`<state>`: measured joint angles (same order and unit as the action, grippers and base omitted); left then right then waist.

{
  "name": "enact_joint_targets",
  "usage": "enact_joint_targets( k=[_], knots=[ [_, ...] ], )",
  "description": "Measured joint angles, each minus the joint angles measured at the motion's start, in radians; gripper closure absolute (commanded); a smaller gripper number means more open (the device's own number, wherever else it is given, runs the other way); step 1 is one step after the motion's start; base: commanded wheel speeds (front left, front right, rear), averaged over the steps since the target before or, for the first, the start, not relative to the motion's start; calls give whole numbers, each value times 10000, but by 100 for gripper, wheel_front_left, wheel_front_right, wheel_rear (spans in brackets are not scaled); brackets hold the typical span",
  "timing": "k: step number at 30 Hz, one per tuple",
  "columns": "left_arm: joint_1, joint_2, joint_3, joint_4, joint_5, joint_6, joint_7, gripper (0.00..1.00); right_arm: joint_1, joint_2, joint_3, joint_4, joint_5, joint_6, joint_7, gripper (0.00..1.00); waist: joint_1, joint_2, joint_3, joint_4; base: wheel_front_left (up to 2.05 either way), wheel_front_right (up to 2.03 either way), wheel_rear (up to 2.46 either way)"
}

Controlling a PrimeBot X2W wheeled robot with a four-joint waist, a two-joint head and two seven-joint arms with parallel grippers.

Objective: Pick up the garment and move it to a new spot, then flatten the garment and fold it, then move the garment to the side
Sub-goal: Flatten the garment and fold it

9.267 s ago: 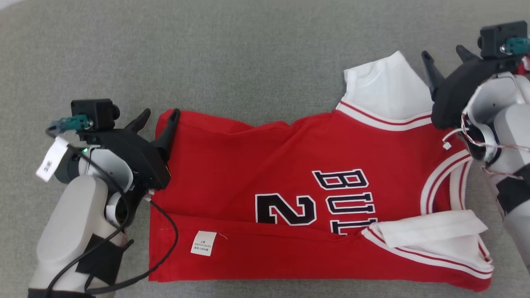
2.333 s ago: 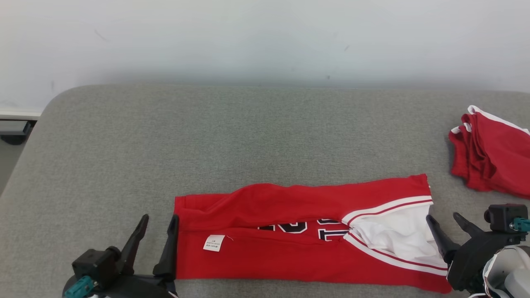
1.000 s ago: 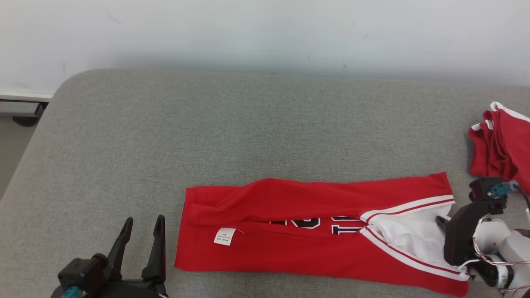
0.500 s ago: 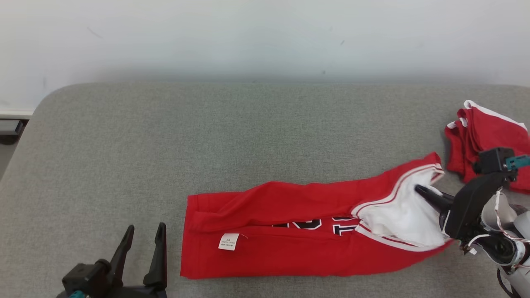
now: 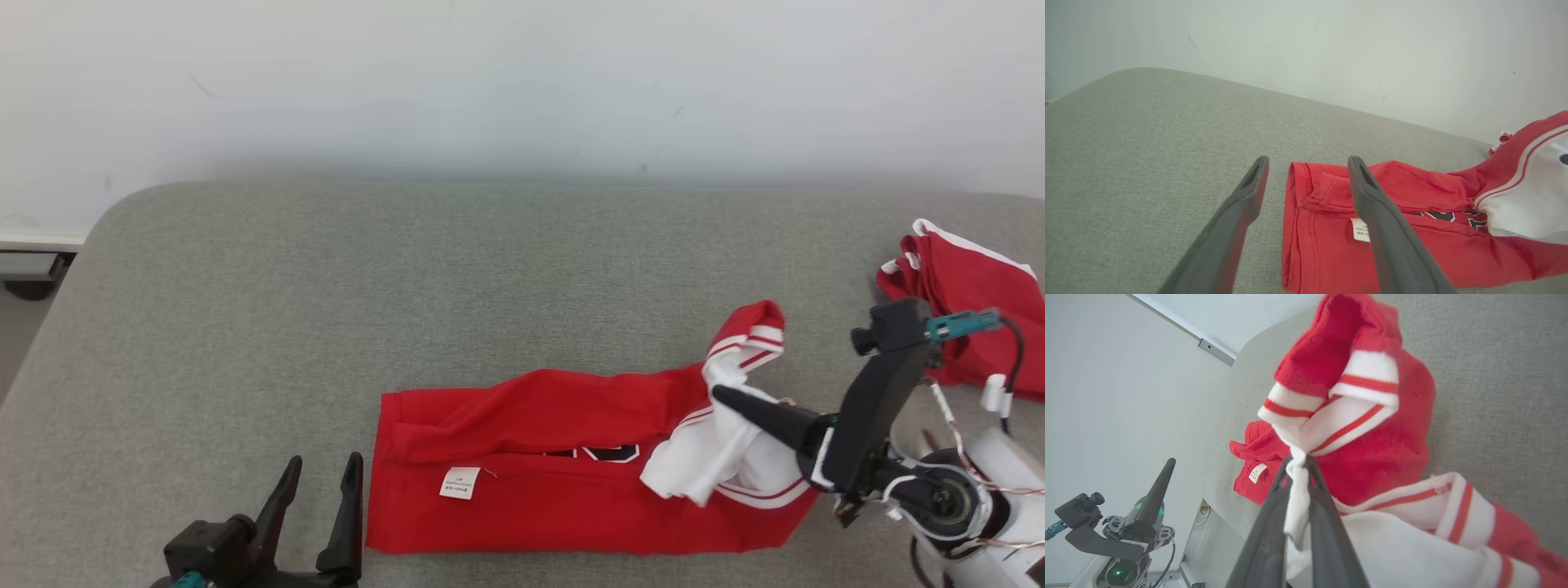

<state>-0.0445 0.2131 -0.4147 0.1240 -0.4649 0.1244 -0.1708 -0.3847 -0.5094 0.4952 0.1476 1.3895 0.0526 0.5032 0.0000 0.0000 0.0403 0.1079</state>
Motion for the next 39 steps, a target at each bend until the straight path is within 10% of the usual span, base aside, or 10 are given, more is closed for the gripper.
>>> enact_joint_targets(
  k=[15, 39],
  knots=[
    [-62, -228, -174, -19, 25, 0, 134, 0, -616, 1542, 303, -165, 73, -1214, -109, 100, 0, 0, 161, 910, 0, 0, 0],
    [-608, -539, -261, 255, 23, -13, 176, 0, -1588, 3239, 974, 1668, -525, -1668, -639, 100, 0, 0, 622, 1988, 0, 0, 0]
  ],
)
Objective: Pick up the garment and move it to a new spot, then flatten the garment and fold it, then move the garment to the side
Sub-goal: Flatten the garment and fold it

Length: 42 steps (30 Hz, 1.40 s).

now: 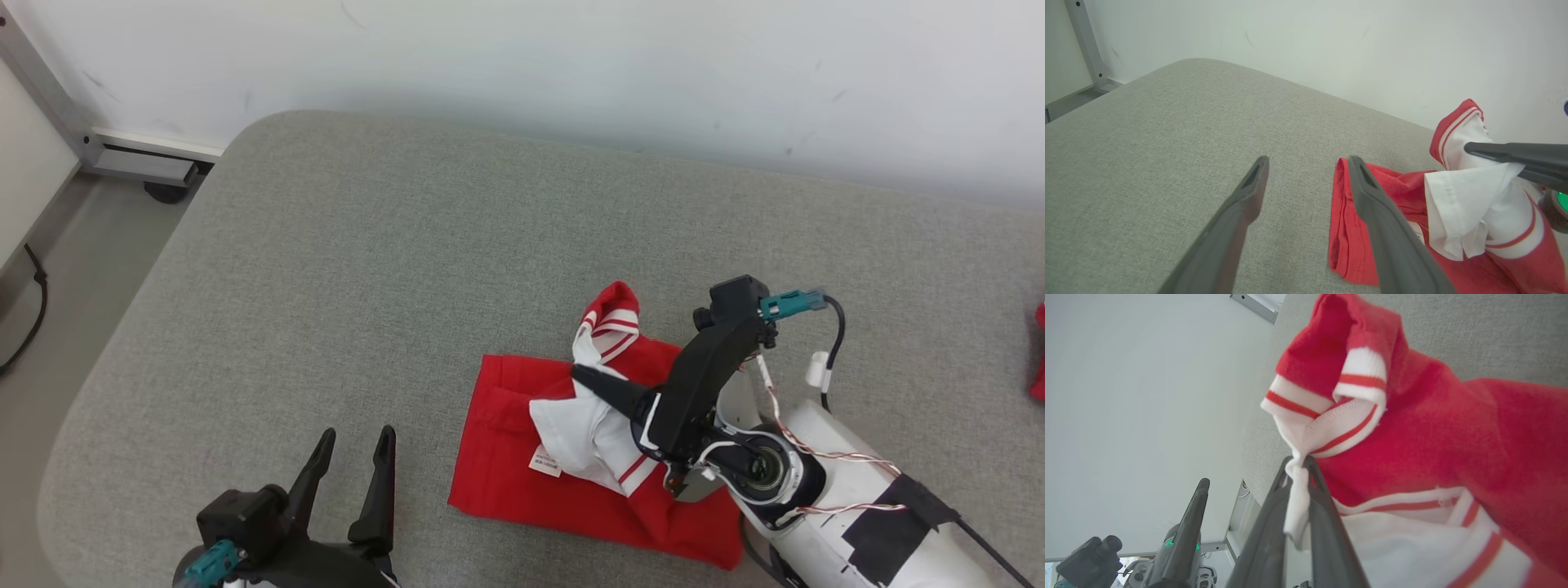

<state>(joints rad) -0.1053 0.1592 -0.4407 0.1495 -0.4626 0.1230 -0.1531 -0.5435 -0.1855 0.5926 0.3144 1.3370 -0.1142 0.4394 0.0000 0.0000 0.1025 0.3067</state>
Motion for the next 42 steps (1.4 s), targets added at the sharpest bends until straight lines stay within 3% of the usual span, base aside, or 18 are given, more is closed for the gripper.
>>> enact_joint_targets(
  k=[14, 16, 17, 29, 34, 35, 38, 42],
  knots=[
    [-71, -98, -69, 255, 0, -10, -21, 0, -224, 414, 265, 746, -27, 0, -10, 100, 0, 0, -3, 102, 0, 0, 0],
    [-79, -123, -81, 305, -2, -13, -48, 0, -225, 445, 274, 867, -29, 10, -13, 57, 0, 0, -17, 114, 0, 0, 0],
    [-87, -140, -84, 334, -4, -13, -48, 0, -230, 472, 274, 953, -29, 19, -77, 0, 0, 0, -34, 118, 0, 0, 0],
    [-55, -65, 15, 529, -31, -13, -150, 0, -387, 353, -364, 1099, 4, 395, -627, 0, 0, 0, -255, -100, 0, 0, 0],
    [14, 6, 31, 514, -31, -13, -165, 0, -154, -531, -343, 888, -508, 451, -917, 0, -1, 0, -387, -301, 0, 0, 0],
    [65, 29, 31, 458, -25, -13, -238, 0, 128, -1024, -171, 748, -917, 451, -1003, 0, 0, 0, -431, -393, 0, 0, 0],
    [231, 107, 0, 355, 117, -12, -247, 0, 422, -1695, 165, 673, -1632, 428, -1070, 0, 0, 0, -493, -524, 0, 0, 0],
    [236, 309, 2, 228, 364, -8, -326, 0, 592, -2056, 385, 639, -1973, 336, -1066, 0, 0, 0, -539, -655, 0, 0, 0]
  ],
)
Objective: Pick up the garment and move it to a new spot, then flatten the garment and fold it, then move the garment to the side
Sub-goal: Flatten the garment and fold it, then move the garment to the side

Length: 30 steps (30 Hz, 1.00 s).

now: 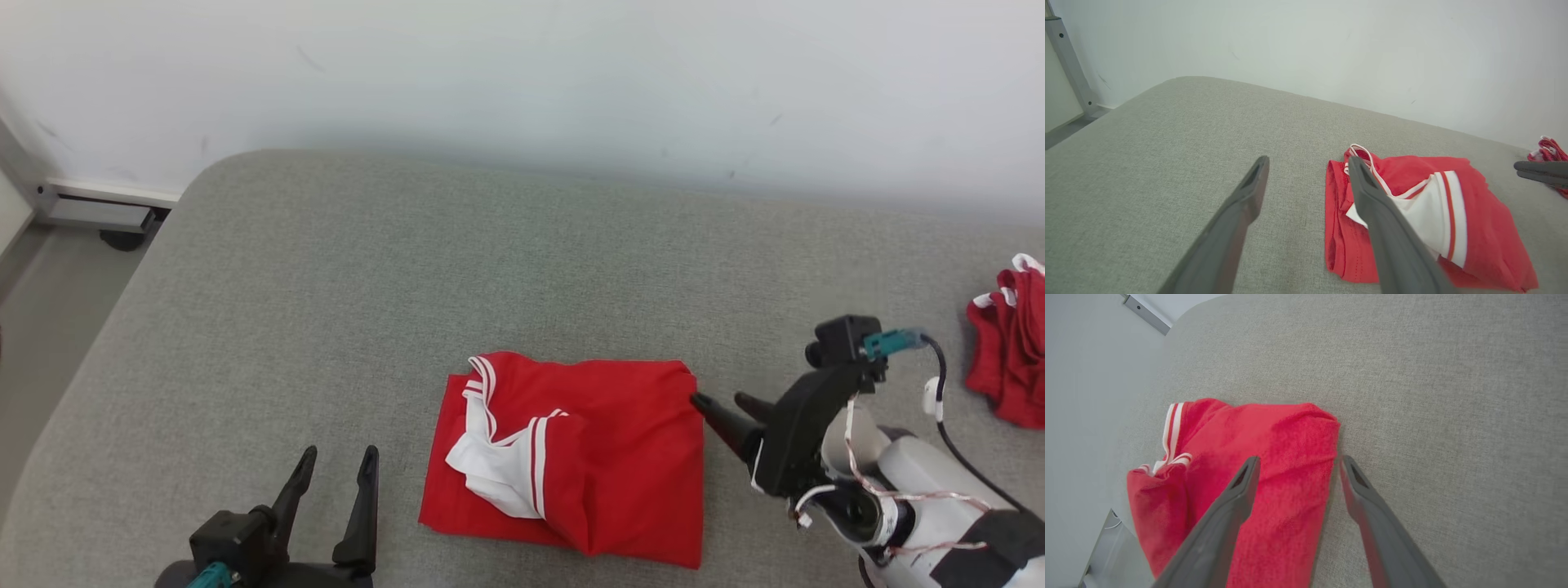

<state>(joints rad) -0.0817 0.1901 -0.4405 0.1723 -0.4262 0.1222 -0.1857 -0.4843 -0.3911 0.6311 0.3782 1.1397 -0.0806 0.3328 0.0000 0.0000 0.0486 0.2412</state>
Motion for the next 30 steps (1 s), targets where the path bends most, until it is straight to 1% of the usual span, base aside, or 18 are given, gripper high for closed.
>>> enact_joint_targets(
  k=[4, 11, 16, 24, 25, 26, 30],
  knots=[
    [4, 73, -75, -127, 462, 6, -10, 0, 319, -98, 267, -19, -180, -90, 71, 0, 0, 0, -15, -119, 0, 0, 0],
    [10, 10, -36, -305, 481, 6, -4, 0, 444, 138, 439, 267, -161, -261, 453, 0, 0, 0, 80, -110, 0, 0, 0],
    [-5, -58, -79, -376, 512, 8, 61, 0, 441, 186, 418, 591, -136, -351, 617, 0, 0, 0, 197, 39, 0, 0, 0],
    [-22, -171, 42, -443, 539, 8, 96, 0, 178, 495, 460, 1066, -134, -399, 1001, 0, 0, -1, 426, 311, 0, 0, 0],
    [-23, -203, 63, -443, 539, 10, 96, 0, 120, 545, 458, 1118, -128, -399, 1043, 27, 0, 0, 449, 333, 0, 0, 0],
    [-23, -222, 77, -443, 537, 10, 98, 0, 67, 591, 447, 1127, -96, -422, 1080, 100, 0, 0, 469, 351, 0, 0, 0],
    [-27, -261, 121, -437, 535, 10, 107, 0, 18, 750, 391, 1302, 27, -426, 1110, 100, 0, 0, 523, 383, 0, 0, 0]
  ],
)
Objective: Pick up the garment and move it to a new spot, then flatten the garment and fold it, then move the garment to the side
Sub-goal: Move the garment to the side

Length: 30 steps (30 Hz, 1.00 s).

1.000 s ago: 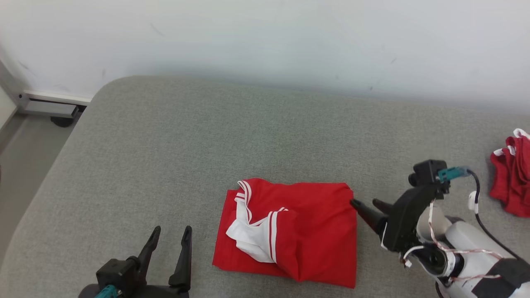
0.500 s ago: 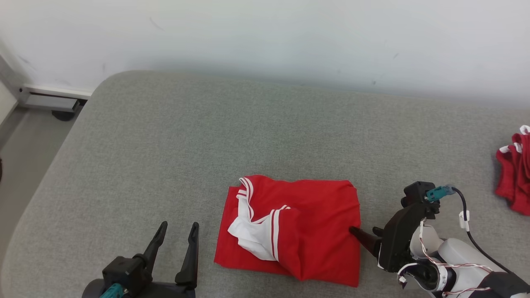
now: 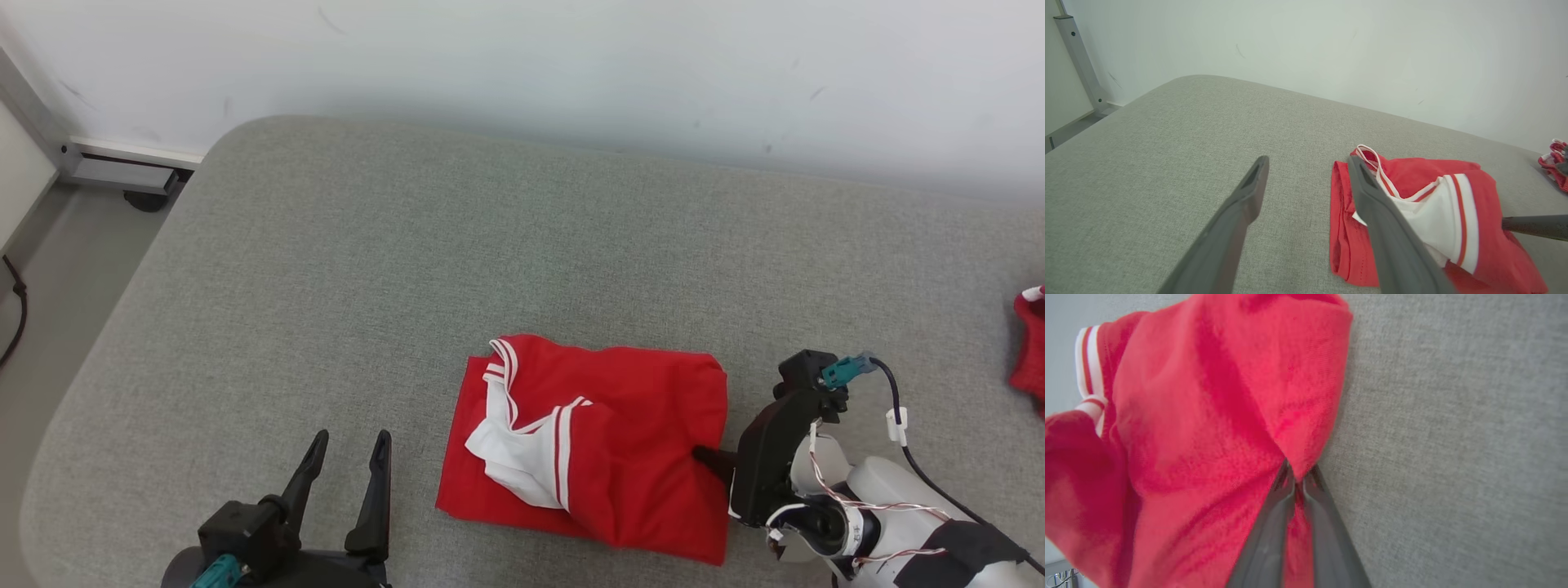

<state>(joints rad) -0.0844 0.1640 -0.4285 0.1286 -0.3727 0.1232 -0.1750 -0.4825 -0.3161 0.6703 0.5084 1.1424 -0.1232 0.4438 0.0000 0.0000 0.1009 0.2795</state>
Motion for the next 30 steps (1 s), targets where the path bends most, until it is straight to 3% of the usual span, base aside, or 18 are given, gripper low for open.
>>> enact_joint_targets(
  k=[6, 13, 30],
  knots=[
    [-2, 61, 40, 8, 196, 4, 0, 0, -569, -176, -138, 169, -4, 0, 140, 100, 0, 0, -9, -99, 0, 0, 0],
    [-2, 360, 92, 25, 639, 8, 88, 0, -1161, -859, -291, 345, -224, -2, 238, 100, 0, 0, -78, -368, 0, 0, 0],
    [225, 288, 347, -209, 892, 10, 341, 0, -2640, -2508, -642, 673, -581, 12, 989, 100, 0, 0, -166, -924, 0, 0, 0]
  ],
)
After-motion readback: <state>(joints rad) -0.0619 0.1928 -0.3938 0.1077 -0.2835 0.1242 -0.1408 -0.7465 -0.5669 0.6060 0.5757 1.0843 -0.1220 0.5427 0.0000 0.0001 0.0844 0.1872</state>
